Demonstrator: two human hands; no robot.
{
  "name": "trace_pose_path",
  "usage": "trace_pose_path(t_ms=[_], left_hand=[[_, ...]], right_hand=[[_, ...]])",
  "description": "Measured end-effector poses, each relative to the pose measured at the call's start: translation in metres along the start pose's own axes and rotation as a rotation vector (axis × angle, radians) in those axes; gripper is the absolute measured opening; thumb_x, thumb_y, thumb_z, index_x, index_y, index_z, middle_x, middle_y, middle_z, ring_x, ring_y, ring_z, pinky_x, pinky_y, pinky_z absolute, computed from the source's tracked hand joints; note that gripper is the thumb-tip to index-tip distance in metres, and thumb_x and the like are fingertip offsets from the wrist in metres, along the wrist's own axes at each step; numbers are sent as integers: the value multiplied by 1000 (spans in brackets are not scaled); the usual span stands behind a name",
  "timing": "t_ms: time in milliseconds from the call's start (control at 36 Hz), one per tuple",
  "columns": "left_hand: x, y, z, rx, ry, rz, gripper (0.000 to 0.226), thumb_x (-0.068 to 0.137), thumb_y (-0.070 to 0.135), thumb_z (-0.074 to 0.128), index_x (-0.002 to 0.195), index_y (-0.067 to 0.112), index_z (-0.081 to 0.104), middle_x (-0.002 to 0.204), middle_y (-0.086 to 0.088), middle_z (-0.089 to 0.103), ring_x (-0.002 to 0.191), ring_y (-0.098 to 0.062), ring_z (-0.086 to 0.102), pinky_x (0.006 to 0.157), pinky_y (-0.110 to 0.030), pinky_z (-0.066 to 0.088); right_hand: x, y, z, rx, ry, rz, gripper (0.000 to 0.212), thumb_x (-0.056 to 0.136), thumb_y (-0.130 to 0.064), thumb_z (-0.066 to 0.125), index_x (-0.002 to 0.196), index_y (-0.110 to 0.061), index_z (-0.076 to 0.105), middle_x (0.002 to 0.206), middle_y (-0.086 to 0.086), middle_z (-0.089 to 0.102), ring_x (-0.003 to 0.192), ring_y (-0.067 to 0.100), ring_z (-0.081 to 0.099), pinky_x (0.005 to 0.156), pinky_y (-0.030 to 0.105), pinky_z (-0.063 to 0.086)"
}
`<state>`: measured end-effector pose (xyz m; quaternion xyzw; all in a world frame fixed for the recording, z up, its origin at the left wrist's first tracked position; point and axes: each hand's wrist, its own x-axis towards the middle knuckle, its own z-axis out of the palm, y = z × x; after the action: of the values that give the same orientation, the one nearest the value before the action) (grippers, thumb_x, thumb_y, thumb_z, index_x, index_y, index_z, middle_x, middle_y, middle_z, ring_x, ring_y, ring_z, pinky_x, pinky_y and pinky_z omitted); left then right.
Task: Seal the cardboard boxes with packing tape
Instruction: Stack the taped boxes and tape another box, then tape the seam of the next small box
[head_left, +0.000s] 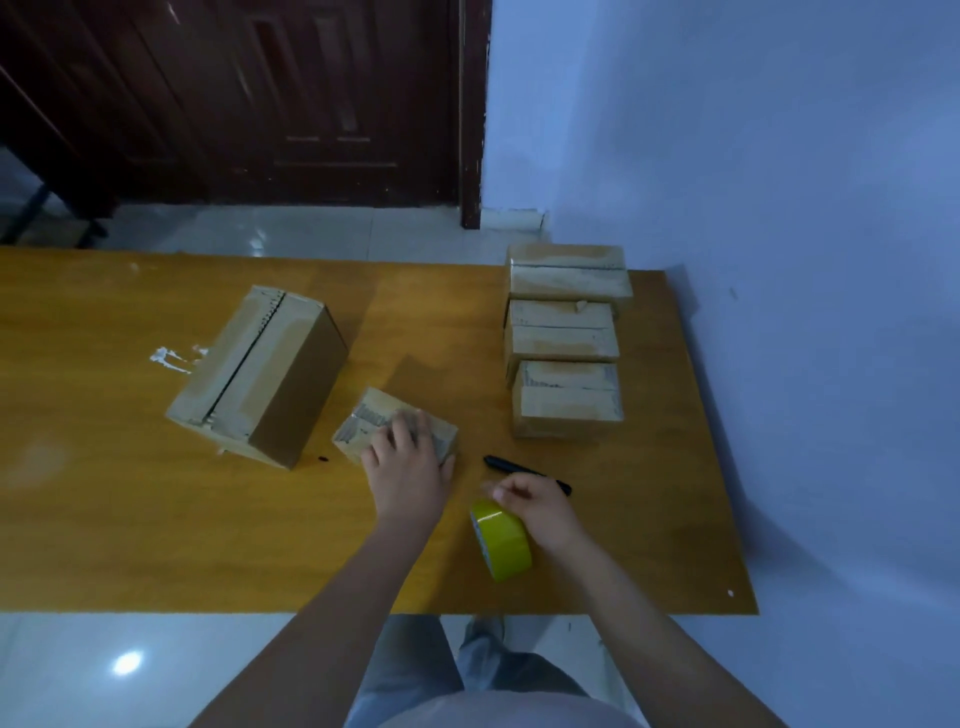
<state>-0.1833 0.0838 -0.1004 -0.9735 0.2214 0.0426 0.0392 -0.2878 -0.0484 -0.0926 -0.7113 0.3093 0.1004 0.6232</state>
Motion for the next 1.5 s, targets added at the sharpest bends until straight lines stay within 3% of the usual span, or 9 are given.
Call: trace_pose_path(t_ms=[167,278,444,556,722,889,1139,1361,1500], left_hand=[[-3,0,-37,-64,-48,-46,63,90,67,33,120,17,56,125,-12,50,116,-35,45,93,-45,38],[4,-4,-62,-457,86,209,76,89,69,20,108,10,64,110,-12,53,105,-32,47,87,-43,40],[23,2,-93,-719,-129,491,29,93,40,55,72,22,47,75,10,43,83,-14,43,66,-27,31],[35,-5,-100,-930,-153,425,40,92,26,61,59,25,38,61,9,37,57,-5,35,52,-22,24],[54,-20,-116,-993,-321,335,34,89,24,65,60,8,57,55,2,45,52,-9,40,52,-23,30],[63,-30,-119,-1295,-573,194,25,85,16,70,86,-9,70,81,1,69,81,-13,63,75,-29,52],[66,-34,-113,-1351,-828,85,21,79,25,77,75,8,66,66,-4,61,58,-15,54,66,-29,48],[77,-32,-111,-1247,-759,264,21,84,15,71,67,5,63,69,-7,61,64,-18,58,55,-22,47],[88,-29,-102,-1091,-623,359,26,83,18,72,65,0,68,77,-17,69,75,-27,62,78,-38,49]], right_hand=[[3,-20,-14,125,92,8,17,88,-9,62,73,-14,67,94,11,71,85,17,62,76,29,44],[3,-44,-21,124,97,-39,20,87,-7,63,68,-14,63,71,8,63,72,18,55,68,29,40],[-4,-83,-19,161,116,-89,16,89,-12,60,88,3,66,85,6,67,80,19,62,73,31,45],[-13,-106,-14,134,180,-165,18,92,-18,58,85,-7,70,87,10,67,81,20,61,74,32,45],[-22,-116,7,66,311,-163,50,96,-30,52,142,-15,40,131,-6,47,122,11,45,94,23,37],[-49,-114,30,308,409,-145,30,98,-35,45,111,-16,64,107,2,64,97,14,62,80,26,48],[-74,-97,78,514,490,-209,48,80,-50,63,119,-22,55,116,6,62,103,18,63,89,36,52],[-80,-95,106,467,538,-297,26,86,-32,58,106,-18,66,99,1,70,93,15,65,78,25,52],[-75,-94,115,215,640,-88,30,91,-38,57,78,-11,56,68,4,52,65,18,52,63,35,42]])
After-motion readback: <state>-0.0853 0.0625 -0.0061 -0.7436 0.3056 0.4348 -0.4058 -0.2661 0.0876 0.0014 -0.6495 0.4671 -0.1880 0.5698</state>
